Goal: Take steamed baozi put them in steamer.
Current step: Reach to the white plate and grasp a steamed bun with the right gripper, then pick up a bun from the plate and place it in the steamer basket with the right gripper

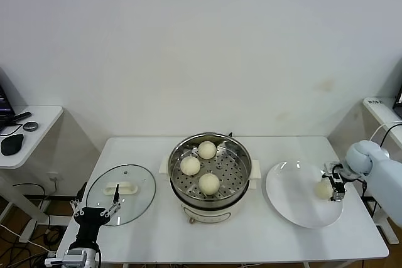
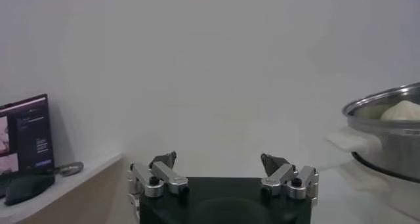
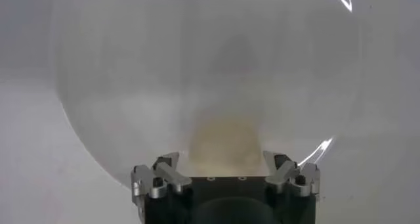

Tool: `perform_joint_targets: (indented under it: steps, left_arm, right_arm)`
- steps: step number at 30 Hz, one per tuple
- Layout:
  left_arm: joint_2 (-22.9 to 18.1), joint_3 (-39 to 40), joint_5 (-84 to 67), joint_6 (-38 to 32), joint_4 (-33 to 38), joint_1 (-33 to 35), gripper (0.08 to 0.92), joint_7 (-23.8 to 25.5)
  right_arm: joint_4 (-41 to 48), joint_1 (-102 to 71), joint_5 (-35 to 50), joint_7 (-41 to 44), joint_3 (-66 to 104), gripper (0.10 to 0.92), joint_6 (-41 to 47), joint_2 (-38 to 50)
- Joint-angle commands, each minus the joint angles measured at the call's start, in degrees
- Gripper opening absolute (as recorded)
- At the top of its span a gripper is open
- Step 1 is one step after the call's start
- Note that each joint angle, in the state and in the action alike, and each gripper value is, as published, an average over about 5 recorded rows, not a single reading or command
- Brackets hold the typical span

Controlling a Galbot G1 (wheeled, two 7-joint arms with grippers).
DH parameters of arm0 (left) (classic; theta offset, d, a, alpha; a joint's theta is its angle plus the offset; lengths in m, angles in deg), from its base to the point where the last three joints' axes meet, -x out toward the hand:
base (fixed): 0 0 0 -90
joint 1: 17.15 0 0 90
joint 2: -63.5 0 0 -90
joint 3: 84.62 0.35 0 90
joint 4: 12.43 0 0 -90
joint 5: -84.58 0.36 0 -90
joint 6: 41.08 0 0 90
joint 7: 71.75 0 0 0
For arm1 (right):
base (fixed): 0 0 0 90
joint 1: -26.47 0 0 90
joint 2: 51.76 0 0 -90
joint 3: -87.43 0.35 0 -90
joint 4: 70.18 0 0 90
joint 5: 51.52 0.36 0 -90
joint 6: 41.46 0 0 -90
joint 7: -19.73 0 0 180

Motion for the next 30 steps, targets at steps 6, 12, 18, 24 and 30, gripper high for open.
perform_joint_targets:
  steps: [6,12,18,24,30]
  left_arm:
    - [-0.04,0.09,0.03,-0.09,0.25,0.13,0.823,-0.02]
    - [0.09,0.02,0.01,-0.06,0.4,0.15,0.823,0.01]
    - [0.36,0.35,0.01,0.08,0.16,-0.3,0.823,0.08]
    - [0.54,1.41,0.04,0.23,-0.49,-1.19,0.823,0.18]
    - [0.55,1.98,0.12,0.51,-0.31,-1.39,0.823,0.4]
  right_arm:
    - [0.95,0.14,-0.92,-0.71,0.49,0.619,1.86,-1.77]
    - [-4.18,3.63,4.33,-0.21,-3.49,0.528,3.59,2.02]
    - [-14.48,21.79,20.14,-0.8,-20.13,0.505,10.26,8.34]
    - [-24.7,49.33,37.6,-3.63,-43.21,0.513,17.29,5.83]
    - [-31.8,63.81,52.64,-9.67,-55.34,0.524,26.79,-5.31]
